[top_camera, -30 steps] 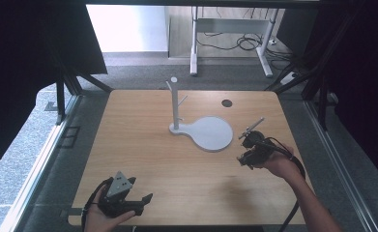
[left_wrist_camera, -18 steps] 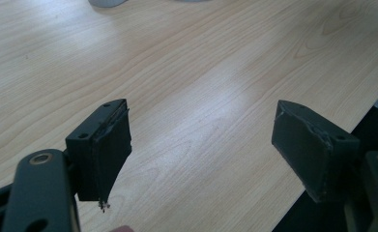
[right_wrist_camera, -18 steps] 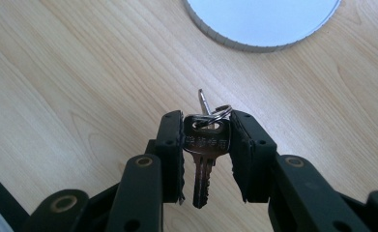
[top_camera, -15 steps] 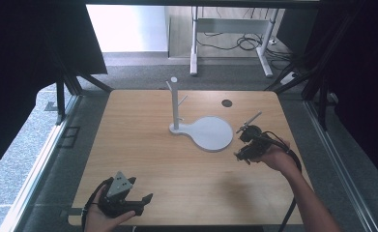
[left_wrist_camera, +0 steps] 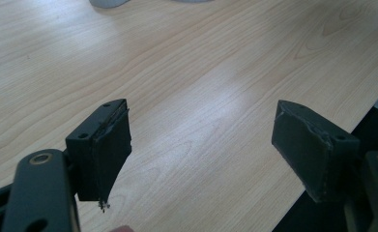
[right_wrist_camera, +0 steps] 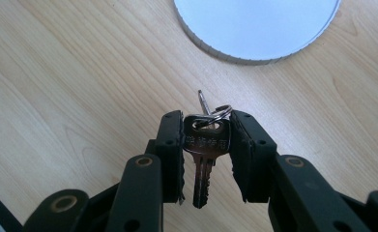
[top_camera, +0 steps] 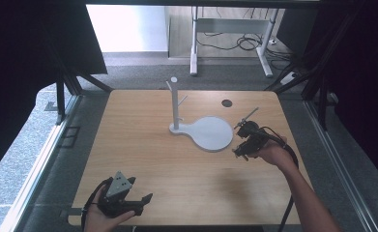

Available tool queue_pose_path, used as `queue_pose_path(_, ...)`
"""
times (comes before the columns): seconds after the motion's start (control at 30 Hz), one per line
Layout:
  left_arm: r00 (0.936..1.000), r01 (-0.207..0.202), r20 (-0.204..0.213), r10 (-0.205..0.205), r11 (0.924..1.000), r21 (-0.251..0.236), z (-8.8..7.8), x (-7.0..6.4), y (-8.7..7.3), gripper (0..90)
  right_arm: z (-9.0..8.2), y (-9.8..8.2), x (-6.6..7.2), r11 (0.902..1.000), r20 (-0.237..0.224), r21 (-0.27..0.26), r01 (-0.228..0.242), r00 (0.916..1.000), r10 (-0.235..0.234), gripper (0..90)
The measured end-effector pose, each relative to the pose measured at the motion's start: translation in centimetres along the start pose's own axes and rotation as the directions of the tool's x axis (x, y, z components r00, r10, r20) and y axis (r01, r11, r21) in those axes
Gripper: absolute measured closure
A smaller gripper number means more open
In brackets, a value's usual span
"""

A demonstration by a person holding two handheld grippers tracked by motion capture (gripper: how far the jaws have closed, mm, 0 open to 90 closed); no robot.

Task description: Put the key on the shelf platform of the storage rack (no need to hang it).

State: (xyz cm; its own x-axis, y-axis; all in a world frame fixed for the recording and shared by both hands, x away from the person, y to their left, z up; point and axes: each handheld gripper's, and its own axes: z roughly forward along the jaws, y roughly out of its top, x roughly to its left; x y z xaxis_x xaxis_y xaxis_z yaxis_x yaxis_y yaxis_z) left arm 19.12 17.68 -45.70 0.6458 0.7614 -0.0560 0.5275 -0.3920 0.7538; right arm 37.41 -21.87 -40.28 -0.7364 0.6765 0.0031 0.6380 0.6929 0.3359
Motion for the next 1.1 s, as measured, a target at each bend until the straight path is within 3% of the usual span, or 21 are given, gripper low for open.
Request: queue_pose_path(1.1, 1.0, 0.007, -0.002, -0.007, 0.9999, -0.008, -0.3, 0.3, -0.1, 22.1, 0.9, 4.6, -1.2, 1.0, -0.013, 0.003, -0.003, 0.9999, 0.003, 66.9)
